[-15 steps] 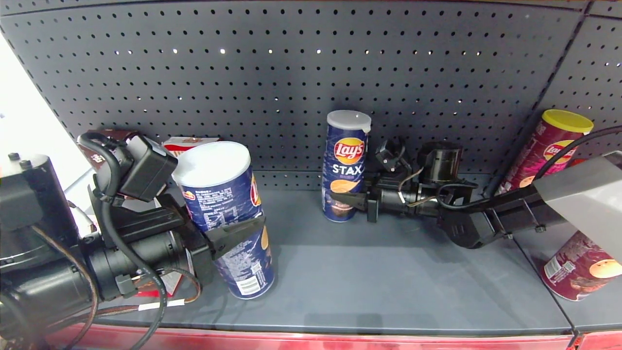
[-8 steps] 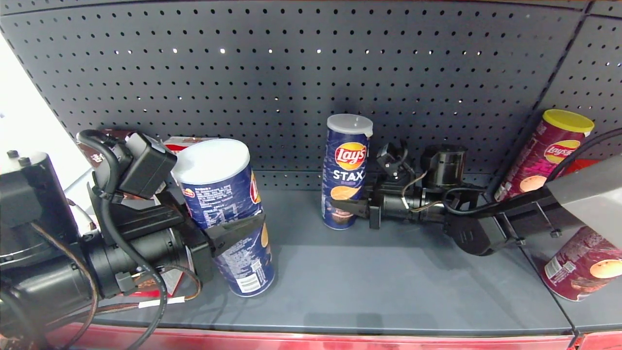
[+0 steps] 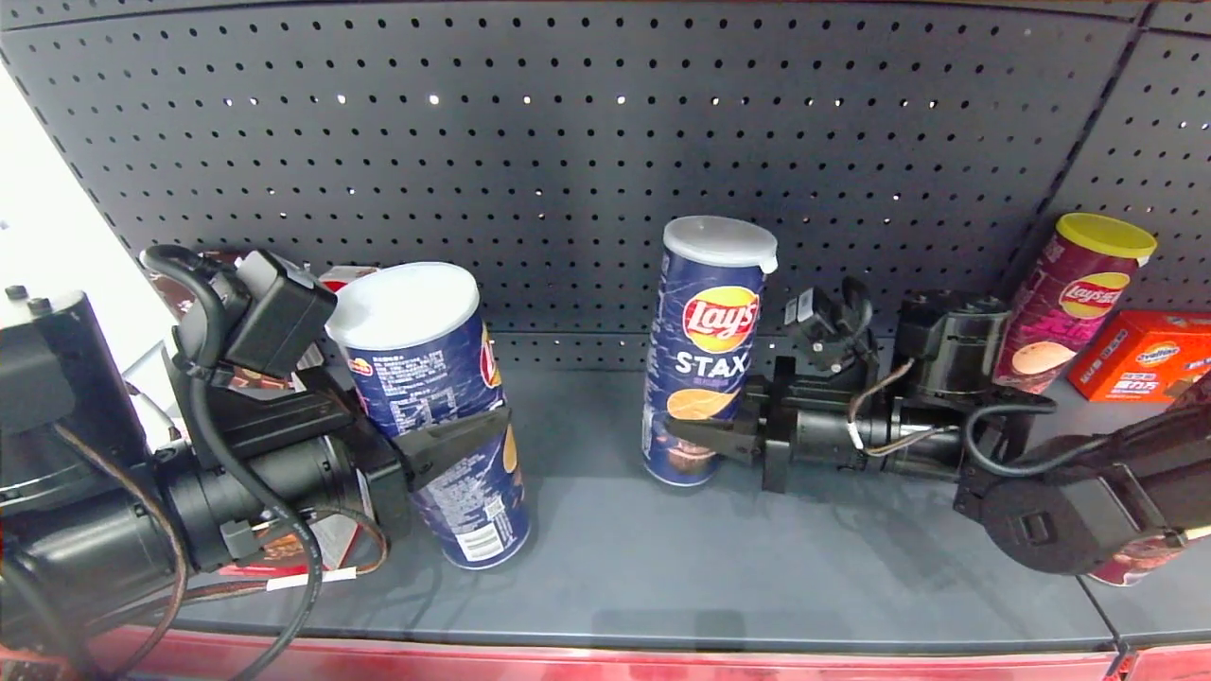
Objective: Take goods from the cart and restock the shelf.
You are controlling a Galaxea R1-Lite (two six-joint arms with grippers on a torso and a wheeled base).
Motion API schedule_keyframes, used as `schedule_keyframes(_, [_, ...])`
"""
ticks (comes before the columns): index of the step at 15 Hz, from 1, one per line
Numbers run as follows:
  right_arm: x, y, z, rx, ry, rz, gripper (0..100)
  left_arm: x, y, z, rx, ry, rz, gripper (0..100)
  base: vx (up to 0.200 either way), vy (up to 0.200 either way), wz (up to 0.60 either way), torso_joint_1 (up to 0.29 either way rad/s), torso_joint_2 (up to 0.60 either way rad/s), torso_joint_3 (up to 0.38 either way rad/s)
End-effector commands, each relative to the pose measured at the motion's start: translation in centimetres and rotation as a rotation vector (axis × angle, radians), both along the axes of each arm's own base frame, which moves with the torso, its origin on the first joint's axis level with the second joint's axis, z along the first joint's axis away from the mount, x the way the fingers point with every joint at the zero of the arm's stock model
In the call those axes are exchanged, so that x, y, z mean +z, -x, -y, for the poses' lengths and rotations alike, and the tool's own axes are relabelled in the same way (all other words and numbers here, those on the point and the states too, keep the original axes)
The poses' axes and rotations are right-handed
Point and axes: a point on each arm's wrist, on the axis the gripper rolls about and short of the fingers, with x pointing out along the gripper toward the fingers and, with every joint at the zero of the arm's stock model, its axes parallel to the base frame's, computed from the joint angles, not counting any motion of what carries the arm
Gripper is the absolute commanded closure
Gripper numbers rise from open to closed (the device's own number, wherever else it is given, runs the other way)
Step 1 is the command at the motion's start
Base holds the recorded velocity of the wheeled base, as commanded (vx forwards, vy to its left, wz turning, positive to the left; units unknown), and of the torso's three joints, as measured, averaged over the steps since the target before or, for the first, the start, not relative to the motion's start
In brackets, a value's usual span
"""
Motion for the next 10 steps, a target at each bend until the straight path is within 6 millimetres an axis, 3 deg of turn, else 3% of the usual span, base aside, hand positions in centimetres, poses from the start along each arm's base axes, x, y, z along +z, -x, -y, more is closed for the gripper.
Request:
schedule_keyframes(1, [1.1,3.3,0.4,0.032,-0.018,0.031,100,0.0,-0.1,0.0,0.002,-0.001,0.000,100,0.000,0.000,0.00,0.000,0.00,0.000])
schedule_keyframes(7, [-1.4,6.4,0.6,0.040,0.047,0.051,100,0.0,-0.2,0.0,0.008,0.000,-0.001,100,0.000,0.000,0.00,0.000,0.00,0.000])
schedule_keyframes(10, [-2.5,6.8,0.8,0.033,0.065,0.028,100,0.1,-0.3,0.1,0.008,0.001,0.002,100,0.000,0.000,0.00,0.000,0.00,0.000])
